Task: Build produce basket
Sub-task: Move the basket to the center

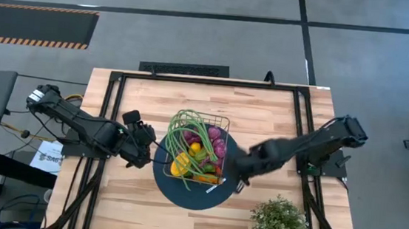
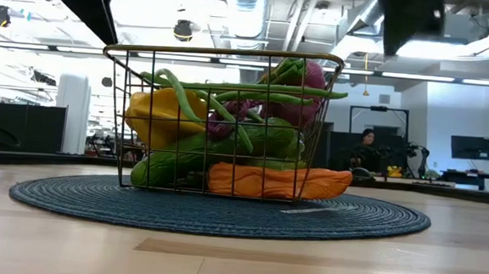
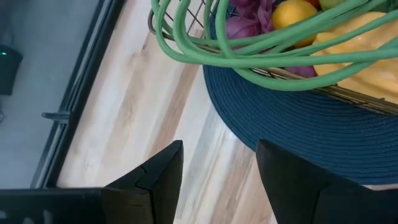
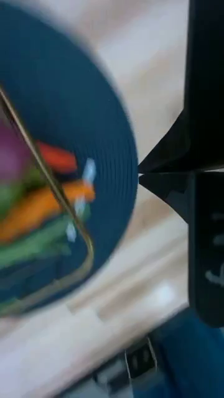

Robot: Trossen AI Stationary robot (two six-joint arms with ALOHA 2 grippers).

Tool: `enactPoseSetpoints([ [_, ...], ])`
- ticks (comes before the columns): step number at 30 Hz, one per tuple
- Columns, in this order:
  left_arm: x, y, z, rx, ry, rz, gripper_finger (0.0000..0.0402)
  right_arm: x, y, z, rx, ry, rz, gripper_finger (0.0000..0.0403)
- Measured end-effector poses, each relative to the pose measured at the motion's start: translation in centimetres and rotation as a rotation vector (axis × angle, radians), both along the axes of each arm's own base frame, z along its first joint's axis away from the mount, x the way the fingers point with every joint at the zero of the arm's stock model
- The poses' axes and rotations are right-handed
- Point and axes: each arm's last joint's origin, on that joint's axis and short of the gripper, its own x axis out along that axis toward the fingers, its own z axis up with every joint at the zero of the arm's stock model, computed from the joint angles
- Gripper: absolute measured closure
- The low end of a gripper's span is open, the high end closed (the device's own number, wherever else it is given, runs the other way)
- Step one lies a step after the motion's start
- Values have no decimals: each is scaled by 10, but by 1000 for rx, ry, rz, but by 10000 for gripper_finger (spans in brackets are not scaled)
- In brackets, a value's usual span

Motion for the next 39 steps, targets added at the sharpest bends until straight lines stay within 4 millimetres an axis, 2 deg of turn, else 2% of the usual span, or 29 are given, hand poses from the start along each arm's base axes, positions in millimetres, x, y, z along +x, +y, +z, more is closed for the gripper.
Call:
enactPoseSetpoints([
  [3,0,0,0,6,0,1,211,5,12,-36,99,-54,-30,399],
  [5,0,0,0,6,1,0,211,4,15,-51,126,-66,-73,400],
  [11,0,0,0,24,10,-16,211,-1,16,-81,167,-70,-174,401],
  [16,-4,3,-1,42,53,-4,211,9,18,-107,168,-62,-184,402],
  [24,-8,4,-1,47,74,24,211,21,22,-156,143,83,-148,402],
  [33,-8,4,-1,44,76,25,211,20,13,-163,91,141,-139,402],
  [39,-8,4,-2,31,72,37,211,18,-11,-163,32,216,-109,402],
])
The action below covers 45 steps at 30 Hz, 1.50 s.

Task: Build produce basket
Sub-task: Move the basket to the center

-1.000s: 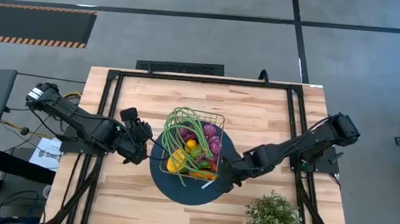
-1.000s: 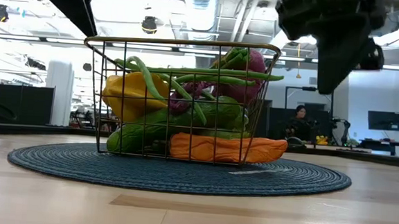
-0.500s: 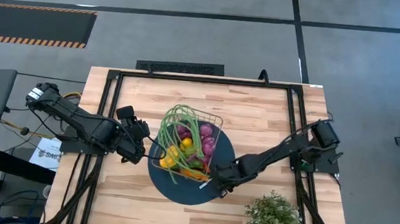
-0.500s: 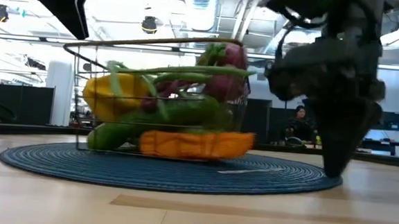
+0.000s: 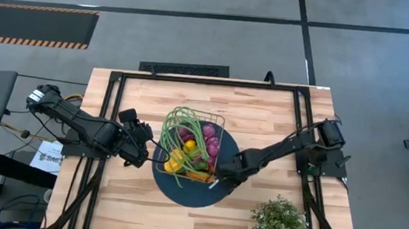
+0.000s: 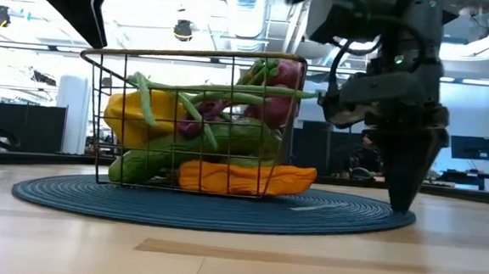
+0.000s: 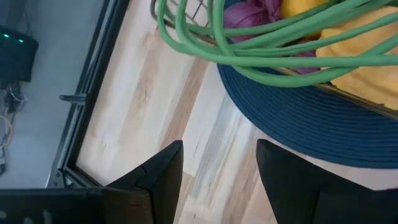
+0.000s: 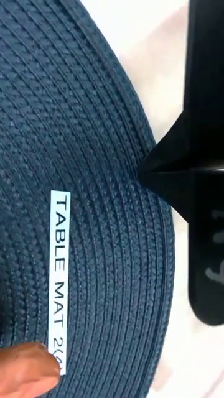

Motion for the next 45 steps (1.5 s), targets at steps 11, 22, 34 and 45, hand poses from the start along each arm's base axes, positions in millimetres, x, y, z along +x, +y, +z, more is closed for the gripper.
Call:
enactPoseSetpoints([
  [11,0,-1,-1,-28,13,0,211,6,-58,-1,-105,40,64,403],
  [22,-1,-1,-1,-67,27,4,211,3,-124,-1,-171,88,80,403],
  [34,-3,-2,-2,-98,45,29,211,-15,-196,-1,-198,152,65,403],
  [45,-3,-1,-2,-103,38,48,211,-11,-217,31,-177,217,126,403],
])
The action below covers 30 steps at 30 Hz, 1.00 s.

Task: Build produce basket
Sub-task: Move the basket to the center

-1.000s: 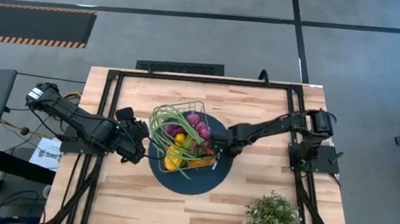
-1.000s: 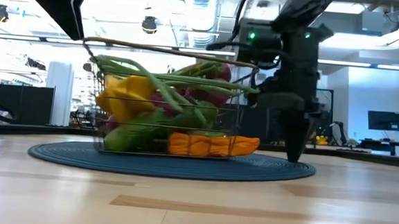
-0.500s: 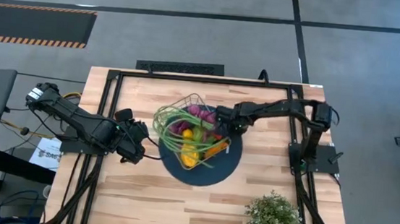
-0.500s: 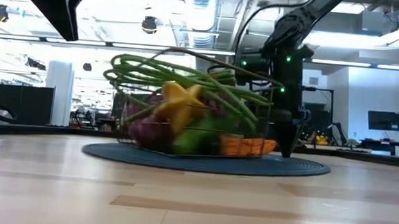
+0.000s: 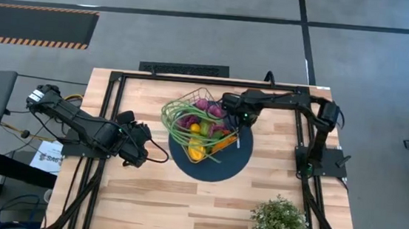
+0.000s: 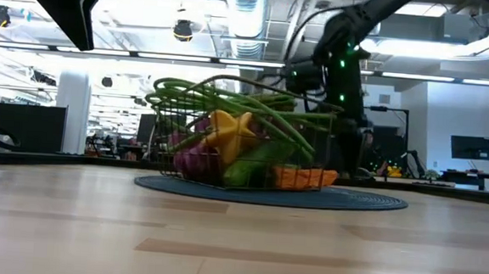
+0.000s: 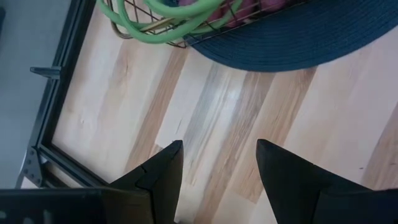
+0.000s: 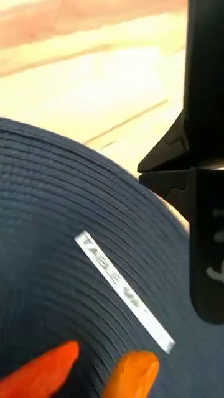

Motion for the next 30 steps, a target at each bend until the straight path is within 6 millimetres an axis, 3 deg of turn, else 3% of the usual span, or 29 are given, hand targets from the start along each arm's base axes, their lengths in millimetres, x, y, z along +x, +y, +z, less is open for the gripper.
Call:
enactPoseSetpoints([
  [8,0,0,0,-1,-2,4,211,-1,19,40,58,188,71,382],
  [17,0,0,0,0,-3,4,211,-11,28,63,-79,370,69,393],
  [20,0,0,0,10,-9,5,211,-9,37,88,-107,232,66,399],
  [24,1,1,1,29,-26,8,211,-10,56,131,-55,-81,48,400],
  [27,2,1,1,45,-46,13,211,-21,71,165,-40,-333,2,400],
  [30,4,1,2,59,-73,16,211,-35,86,184,-34,-470,-53,399],
])
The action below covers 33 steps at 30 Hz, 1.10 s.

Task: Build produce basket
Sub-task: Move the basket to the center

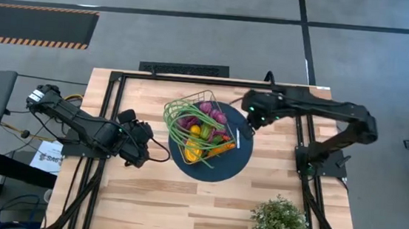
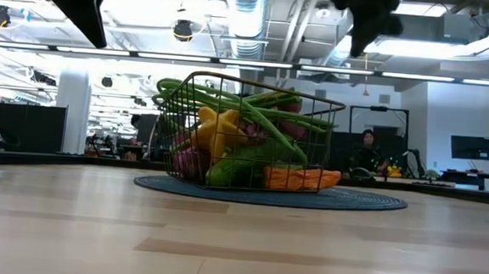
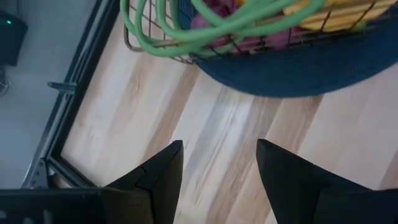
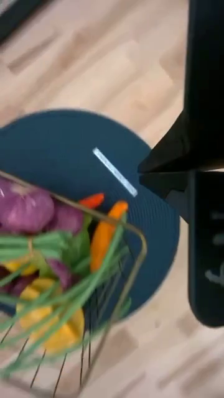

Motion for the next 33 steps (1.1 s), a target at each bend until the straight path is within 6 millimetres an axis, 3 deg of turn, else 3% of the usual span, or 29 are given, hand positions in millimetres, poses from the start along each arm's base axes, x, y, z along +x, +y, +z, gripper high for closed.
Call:
enactPoseSetpoints([
  [6,1,0,0,8,-17,1,211,-6,24,1,55,-60,-59,392],
  [11,1,0,0,8,-17,0,211,18,32,-18,61,-26,-39,360],
  [18,1,0,0,7,-13,0,211,48,23,-56,101,88,-36,294],
  [27,1,0,0,2,-9,-1,211,68,11,-88,111,190,-41,204],
  [33,1,0,0,1,-9,-1,211,79,11,-110,123,249,-15,174],
])
